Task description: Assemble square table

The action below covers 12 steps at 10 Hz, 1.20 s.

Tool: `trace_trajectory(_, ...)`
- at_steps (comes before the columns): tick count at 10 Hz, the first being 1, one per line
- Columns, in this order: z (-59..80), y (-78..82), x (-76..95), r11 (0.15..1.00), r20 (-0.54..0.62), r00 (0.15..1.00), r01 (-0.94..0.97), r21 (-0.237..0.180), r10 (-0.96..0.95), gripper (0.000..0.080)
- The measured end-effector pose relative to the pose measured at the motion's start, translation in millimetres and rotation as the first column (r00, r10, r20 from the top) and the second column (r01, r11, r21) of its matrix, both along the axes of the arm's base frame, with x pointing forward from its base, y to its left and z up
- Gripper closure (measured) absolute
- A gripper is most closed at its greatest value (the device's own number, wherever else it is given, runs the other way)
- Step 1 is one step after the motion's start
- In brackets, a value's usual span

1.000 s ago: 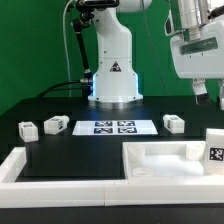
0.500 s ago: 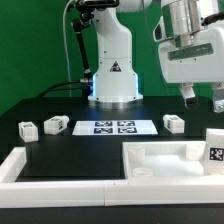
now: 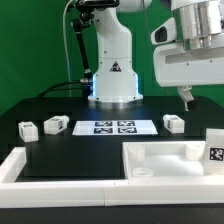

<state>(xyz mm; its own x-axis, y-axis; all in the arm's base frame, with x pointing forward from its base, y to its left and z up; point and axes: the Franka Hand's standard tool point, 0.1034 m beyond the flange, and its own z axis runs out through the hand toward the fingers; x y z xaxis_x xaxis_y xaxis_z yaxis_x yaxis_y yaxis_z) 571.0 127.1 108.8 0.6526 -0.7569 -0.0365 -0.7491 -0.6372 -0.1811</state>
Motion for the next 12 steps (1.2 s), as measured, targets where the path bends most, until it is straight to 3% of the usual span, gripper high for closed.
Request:
trace_trajectory(2, -10.3, 18.0, -20.5, 0.994, -0.025, 0.993, -0.112, -0.006, 0.112, 0.0150)
trace_trajectory(3, -12.3, 22.4, -28.1, 0.972, -0.032, 0.972, -0.233, -0.030, 0.233, 0.0150)
trace_trajectory(9, -15.5, 18.3, -31.3, 0.772, -0.012, 0.776, -0.629, -0.088, 0.631, 0.0150)
trace_trajectory(11, -19.3, 15.0, -52.6, 0.677, -0.070, 0.681, -0.732, -0.076, 0.729, 0.0150)
trace_trajectory(12, -16.4, 14.1, -51.9, 0.663, -0.068, 0.668, -0.744, -0.083, 0.741, 0.0150)
